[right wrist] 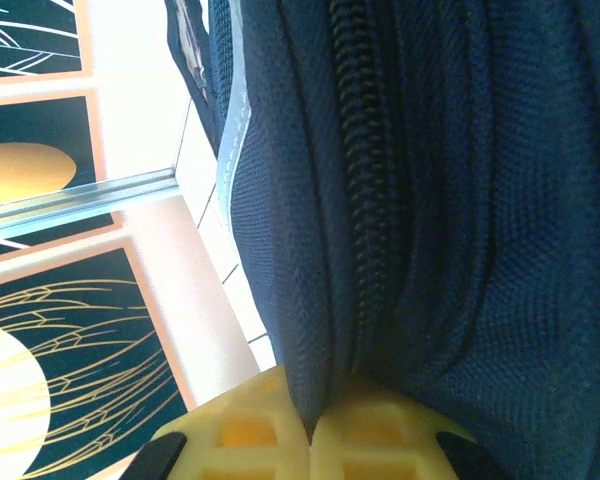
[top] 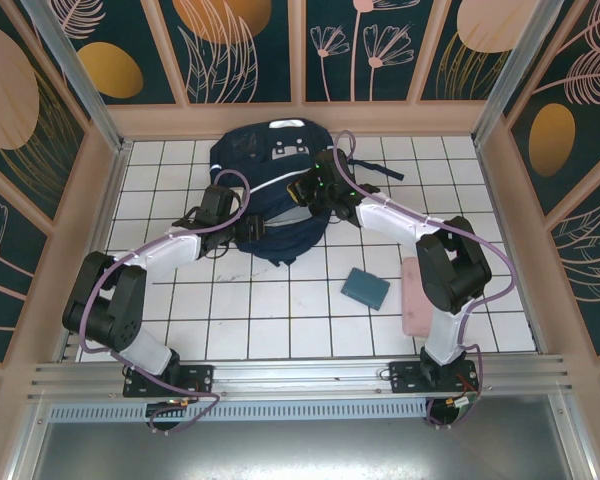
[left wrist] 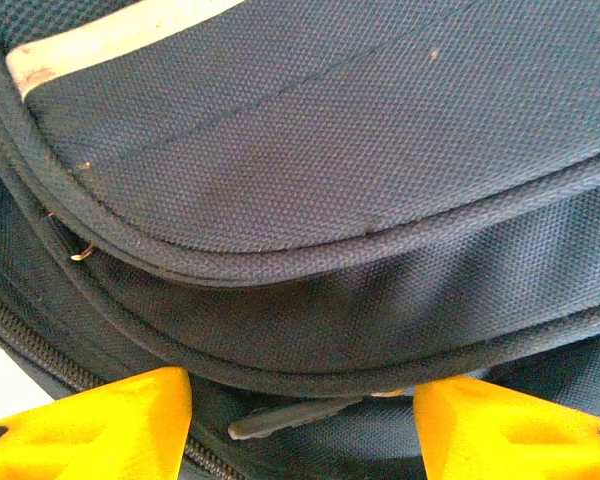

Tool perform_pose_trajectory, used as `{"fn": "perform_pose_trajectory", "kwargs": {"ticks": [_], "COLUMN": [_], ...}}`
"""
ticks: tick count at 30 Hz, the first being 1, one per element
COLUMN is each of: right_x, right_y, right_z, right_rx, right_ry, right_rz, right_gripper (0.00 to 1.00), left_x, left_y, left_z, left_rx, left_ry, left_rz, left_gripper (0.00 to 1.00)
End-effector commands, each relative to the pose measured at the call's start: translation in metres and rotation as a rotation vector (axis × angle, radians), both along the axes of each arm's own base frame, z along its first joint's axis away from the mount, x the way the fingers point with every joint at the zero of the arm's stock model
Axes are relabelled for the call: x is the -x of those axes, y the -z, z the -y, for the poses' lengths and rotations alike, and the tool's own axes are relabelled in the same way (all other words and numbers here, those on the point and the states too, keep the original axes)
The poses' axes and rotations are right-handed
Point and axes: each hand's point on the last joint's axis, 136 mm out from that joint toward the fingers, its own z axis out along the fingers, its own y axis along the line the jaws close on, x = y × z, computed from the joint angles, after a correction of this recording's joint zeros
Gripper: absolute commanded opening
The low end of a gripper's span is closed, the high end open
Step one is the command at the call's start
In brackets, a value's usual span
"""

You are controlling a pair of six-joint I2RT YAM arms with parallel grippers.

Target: Pack the student bag

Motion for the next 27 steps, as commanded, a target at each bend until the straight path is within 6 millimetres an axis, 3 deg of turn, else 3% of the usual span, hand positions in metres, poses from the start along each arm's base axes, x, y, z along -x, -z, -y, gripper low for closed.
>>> {"fn": "perform_pose_trajectory", "kwargs": {"ticks": [1,6,17,24,27], "right_x": [-0.007,-0.007,-0.006,-0.006,-0.007], "right_y": [-0.074,-0.074,-0.072,-0.069,-0.069], "right_z": [-0.013,-0.012,-0.012,-0.009,-0.008], "right_rx": [-0.127,-0.129,-0.125,-0.122,-0.118], "right_ry": [-0.051,-0.052,-0.052,-0.047,-0.042], "right_rz": [0.19,0.191,0.185,0.177,0.178], "right_gripper": [0.01,0.01,0.01,0.0,0.0], "left_x": [-0.009,-0.01,0.0,0.001,0.004], "left_y": [-0.011,-0.01,0.003,-0.001,-0.002], "left_z": [0.009,0.013,0.015,0.011,0.007], "left_rx": [0.013,0.021,0.023,0.01,-0.003], "left_ry": [0.04,0.066,0.09,0.081,0.068], "left_rz": [0.039,0.038,-0.006,0.002,0.006], "left_gripper": [0.6,0.53,0.21,0.01,0.0]}}
